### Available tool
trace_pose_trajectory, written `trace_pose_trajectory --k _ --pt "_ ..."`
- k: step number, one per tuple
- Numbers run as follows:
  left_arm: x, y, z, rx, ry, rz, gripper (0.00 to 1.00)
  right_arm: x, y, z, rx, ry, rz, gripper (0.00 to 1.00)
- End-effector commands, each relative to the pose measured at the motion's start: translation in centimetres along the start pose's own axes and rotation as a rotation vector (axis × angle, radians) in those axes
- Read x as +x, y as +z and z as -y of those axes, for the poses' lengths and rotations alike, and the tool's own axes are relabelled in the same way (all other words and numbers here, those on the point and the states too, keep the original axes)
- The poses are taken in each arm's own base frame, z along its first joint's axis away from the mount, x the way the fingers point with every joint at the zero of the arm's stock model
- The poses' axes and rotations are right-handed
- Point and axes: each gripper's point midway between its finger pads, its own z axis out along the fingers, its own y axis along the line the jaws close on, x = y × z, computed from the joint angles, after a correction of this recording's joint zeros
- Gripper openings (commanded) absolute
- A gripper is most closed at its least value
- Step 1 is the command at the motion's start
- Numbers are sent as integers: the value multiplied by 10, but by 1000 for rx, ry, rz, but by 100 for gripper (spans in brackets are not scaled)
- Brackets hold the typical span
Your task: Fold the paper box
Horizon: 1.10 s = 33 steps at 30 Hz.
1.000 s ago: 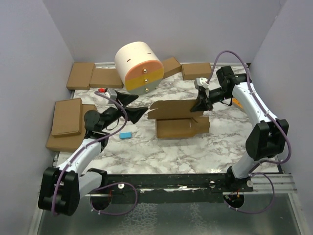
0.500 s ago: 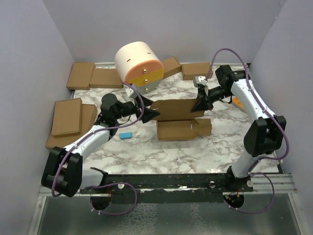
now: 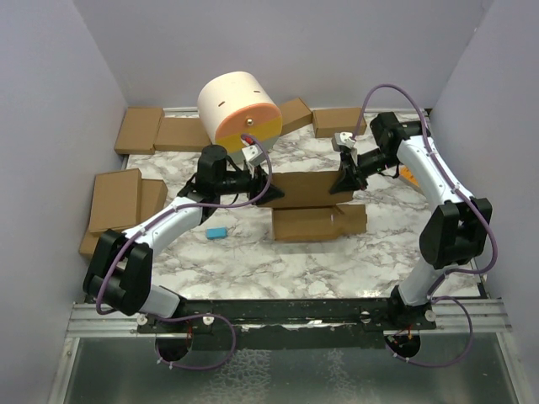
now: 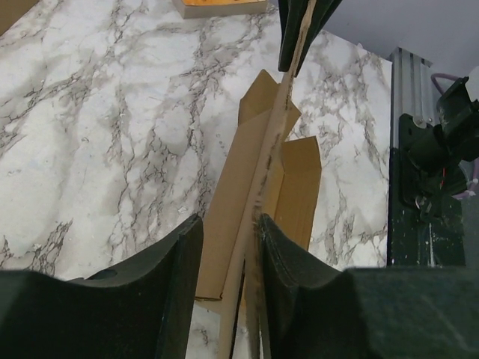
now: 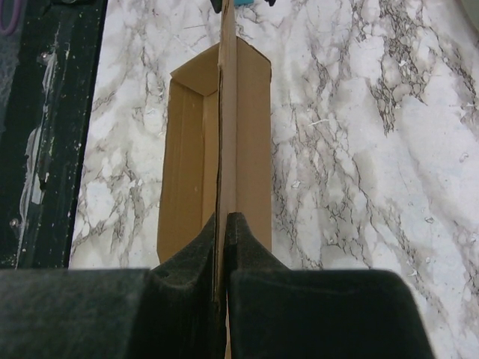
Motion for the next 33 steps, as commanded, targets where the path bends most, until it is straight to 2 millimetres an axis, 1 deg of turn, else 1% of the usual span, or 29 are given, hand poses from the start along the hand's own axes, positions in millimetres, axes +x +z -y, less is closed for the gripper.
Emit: trace_pose_trajectory --k 1,3,4,12,14,16,19,20,25,26,27,28,30,33 --pt "-4 2 10 62 33 -12 33 -1 -2 3 1 15 -2 1" --pt "-5 3 12 76 32 -11 25 0 -1 3 -2 18 -3 1" --pt "-5 4 13 85 31 -12 24 1 -2 4 -1 19 -3 1" --pt "-9 5 19 121 30 4 23 2 -1 2 -5 21 -3 1" --pt "-9 5 21 131 31 4 10 2 0 2 -5 21 -2 1" --pt "-8 5 21 135 33 4 0 2 0 2 -5 21 -2 1" --pt "-9 4 23 133 44 13 0 0 0 2 -6 23 4 3" --pt "-10 3 23 129 46 20 0 -1 0 1 -7 25 9 6" --pt "-9 -3 20 87 36 35 0 -9 -4 4 9 44 32 34" --pt "-8 -4 20 77 33 39 0 -12 -7 7 27 48 38 44" --pt "-6 -6 19 66 31 41 0 -16 -11 11 47 52 52 50" --pt "-4 -7 19 57 31 45 0 -20 -16 15 70 55 66 54" --pt "-1 -11 18 27 33 54 0 -26 -29 23 114 55 102 58" --pt "-1 -17 18 -13 61 73 0 -34 -53 31 177 53 170 60"
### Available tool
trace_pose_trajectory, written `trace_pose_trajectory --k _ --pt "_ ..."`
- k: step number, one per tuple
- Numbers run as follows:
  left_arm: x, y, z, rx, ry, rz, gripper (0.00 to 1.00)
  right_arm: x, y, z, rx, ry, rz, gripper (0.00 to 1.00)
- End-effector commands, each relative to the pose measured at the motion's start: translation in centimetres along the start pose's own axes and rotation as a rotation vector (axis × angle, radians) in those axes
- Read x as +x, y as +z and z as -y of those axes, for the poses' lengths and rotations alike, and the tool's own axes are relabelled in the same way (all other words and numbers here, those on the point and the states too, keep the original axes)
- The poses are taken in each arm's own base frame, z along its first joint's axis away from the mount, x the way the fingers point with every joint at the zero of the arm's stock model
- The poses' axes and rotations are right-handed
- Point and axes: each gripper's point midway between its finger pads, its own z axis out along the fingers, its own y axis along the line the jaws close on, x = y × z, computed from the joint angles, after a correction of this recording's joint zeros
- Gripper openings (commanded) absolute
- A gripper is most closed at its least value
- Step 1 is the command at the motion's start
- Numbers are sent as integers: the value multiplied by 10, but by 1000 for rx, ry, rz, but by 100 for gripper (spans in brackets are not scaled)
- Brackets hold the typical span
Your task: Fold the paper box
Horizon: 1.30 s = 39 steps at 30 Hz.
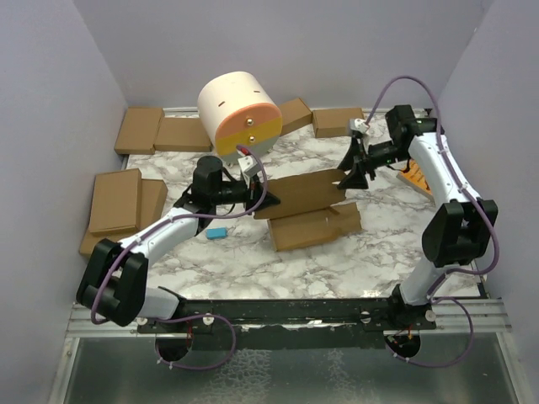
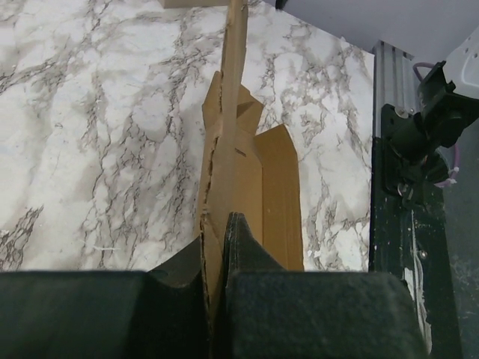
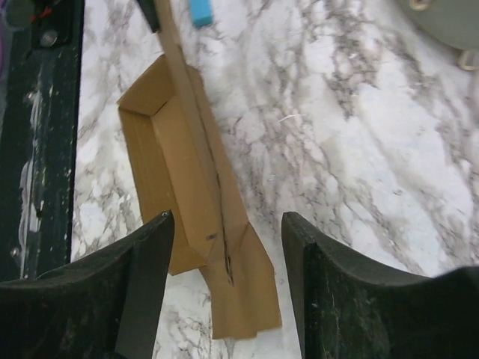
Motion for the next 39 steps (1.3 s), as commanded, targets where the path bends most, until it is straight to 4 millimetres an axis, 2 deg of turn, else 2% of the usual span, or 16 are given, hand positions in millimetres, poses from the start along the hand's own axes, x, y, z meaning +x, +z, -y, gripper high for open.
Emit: trace_pose_trajectory --k 1,4,8,11,14,21,26,30,35,37,39 --pt "-19 -11 -1 -75 96 81 0 -34 -41 18 121 -29 165 61" --pt "-25 -17 1 -103 146 117 0 -34 -67 28 208 4 269 63" --pt "-33 -23 4 -129 199 160 0 -10 -89 39 355 93 365 75" --pt "-38 -27 6 -150 227 191 0 9 -80 24 328 132 429 99" --pt "-43 -31 8 -160 248 211 0 26 -68 17 254 210 440 100" --pt "-48 -35 14 -173 268 237 0 69 -60 44 338 405 373 92" --pt "-50 -35 17 -168 268 249 0 82 -51 46 341 444 357 89" --pt "-50 -34 16 -165 263 248 0 92 -37 49 325 479 321 83" --pt "-52 -35 17 -169 265 252 0 99 -24 53 304 506 283 65" --pt "-52 -35 16 -171 264 252 0 98 -25 53 308 500 280 54" --pt "-51 -34 16 -170 263 251 0 95 -25 54 312 491 281 39"
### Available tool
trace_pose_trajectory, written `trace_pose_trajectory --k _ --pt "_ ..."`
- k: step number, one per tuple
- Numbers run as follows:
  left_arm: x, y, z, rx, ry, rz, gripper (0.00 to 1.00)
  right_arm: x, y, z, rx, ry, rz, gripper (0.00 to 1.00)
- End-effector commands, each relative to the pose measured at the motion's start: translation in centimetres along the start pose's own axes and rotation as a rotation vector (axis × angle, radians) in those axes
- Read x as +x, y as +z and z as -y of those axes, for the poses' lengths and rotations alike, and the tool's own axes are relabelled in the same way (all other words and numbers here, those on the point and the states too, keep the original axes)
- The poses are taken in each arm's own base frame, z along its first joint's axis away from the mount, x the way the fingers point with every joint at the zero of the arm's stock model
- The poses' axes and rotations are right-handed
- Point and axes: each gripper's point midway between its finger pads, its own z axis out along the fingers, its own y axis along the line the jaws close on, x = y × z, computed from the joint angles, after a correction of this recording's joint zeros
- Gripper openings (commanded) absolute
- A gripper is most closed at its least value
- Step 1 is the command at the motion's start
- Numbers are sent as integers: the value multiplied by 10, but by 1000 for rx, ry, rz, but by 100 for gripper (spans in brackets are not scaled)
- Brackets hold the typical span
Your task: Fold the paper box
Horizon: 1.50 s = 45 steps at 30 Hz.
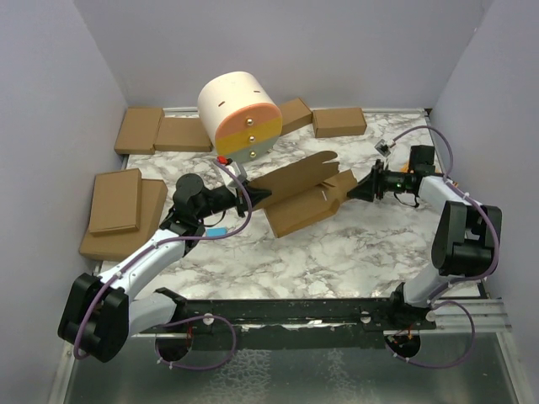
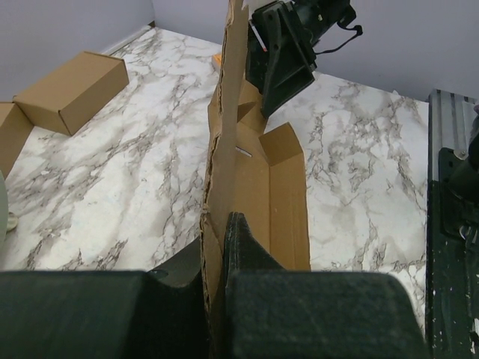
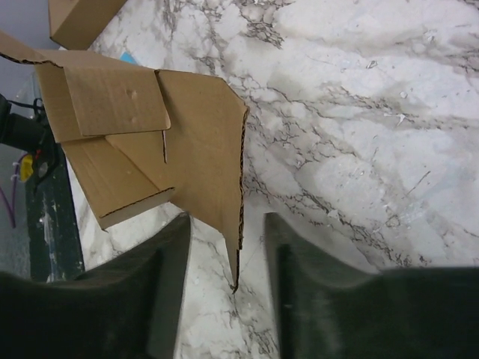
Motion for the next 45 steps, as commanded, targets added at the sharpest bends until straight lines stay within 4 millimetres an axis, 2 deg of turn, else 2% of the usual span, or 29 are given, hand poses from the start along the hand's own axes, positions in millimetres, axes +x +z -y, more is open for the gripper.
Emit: trace_pose_trajectory --k 1,6,11,15,20,25,32,45 --pt "-14 1 1 -3 32 44 0 -15 -1 4 30 -53 6 34" --pt "-14 3 0 -1 27 41 0 -25 -4 -5 18 -93 29 13" --pt "-16 9 -6 -19 23 33 0 -37 -6 -13 44 -164 46 2" --pt "-13 18 -21 -92 -12 -7 0 -42 1 -18 75 -221 33 1" --pt "-10 34 -36 -168 -87 -9 0 -46 7 -13 153 -251 24 1" --pt "-5 43 -34 -164 -90 -17 0 -47 10 -12 184 -277 27 1" --pt "-2 54 -36 -191 -95 -14 0 -43 26 -8 238 -305 -16 1" --pt "28 76 -35 -163 4 -107 0 -19 41 9 251 -278 -91 3"
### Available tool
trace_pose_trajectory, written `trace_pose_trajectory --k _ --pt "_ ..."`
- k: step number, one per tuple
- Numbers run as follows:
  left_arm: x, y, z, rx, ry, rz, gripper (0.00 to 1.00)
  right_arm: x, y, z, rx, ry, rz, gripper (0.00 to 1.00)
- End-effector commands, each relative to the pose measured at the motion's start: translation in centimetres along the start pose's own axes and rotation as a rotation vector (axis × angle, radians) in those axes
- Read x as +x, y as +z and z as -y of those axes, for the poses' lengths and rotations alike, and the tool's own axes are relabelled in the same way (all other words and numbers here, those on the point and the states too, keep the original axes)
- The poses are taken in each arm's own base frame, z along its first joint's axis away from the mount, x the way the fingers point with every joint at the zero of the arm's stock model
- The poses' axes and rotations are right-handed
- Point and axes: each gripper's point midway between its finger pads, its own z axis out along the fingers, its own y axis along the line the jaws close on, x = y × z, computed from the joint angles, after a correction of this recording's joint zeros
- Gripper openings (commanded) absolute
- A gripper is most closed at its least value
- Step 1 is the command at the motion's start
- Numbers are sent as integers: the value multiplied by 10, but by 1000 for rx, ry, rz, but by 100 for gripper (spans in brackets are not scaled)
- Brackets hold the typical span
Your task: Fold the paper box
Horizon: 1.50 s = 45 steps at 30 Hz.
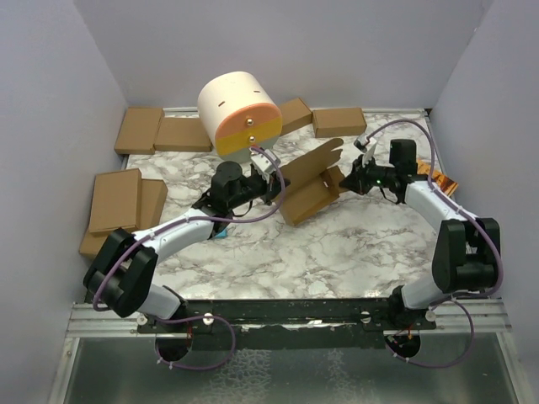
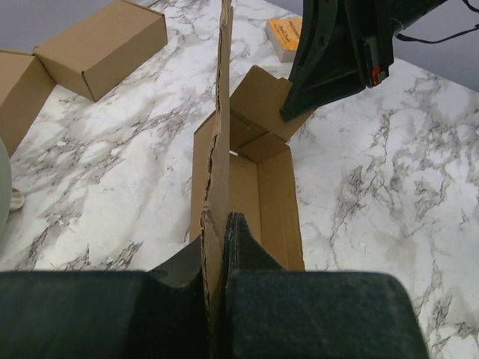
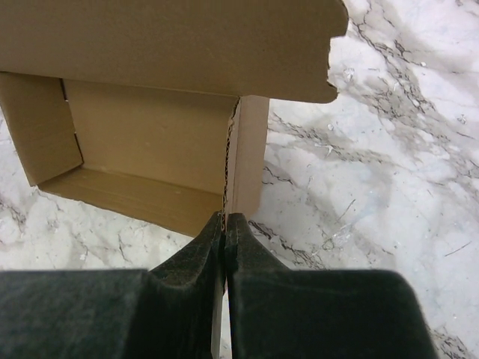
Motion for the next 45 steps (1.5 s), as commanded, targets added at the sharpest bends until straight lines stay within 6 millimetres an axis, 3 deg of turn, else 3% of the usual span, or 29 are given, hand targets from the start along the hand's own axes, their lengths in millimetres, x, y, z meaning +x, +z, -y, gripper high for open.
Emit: trace_pose_trajectory --k 1,12,27,33,36,38,45 --pt "-3 10 1 12 53 -7 0 4 10 0 -23 -11 -11 5" --pt "18 11 2 30 32 -61 0 16 22 -12 -151 72 -37 14" --pt "25 8 2 48 24 -84 0 20 24 -30 -379 232 -11 48" --pt "26 6 2 48 24 -86 0 21 25 -35 -460 293 3 56" --pt "27 6 2 49 22 -88 0 21 25 -28 -439 318 6 55" --pt "27 6 2 51 22 -90 0 20 25 -22 -417 325 9 48" --pt "25 6 4 60 18 -83 0 20 28 -2 -290 286 -3 6"
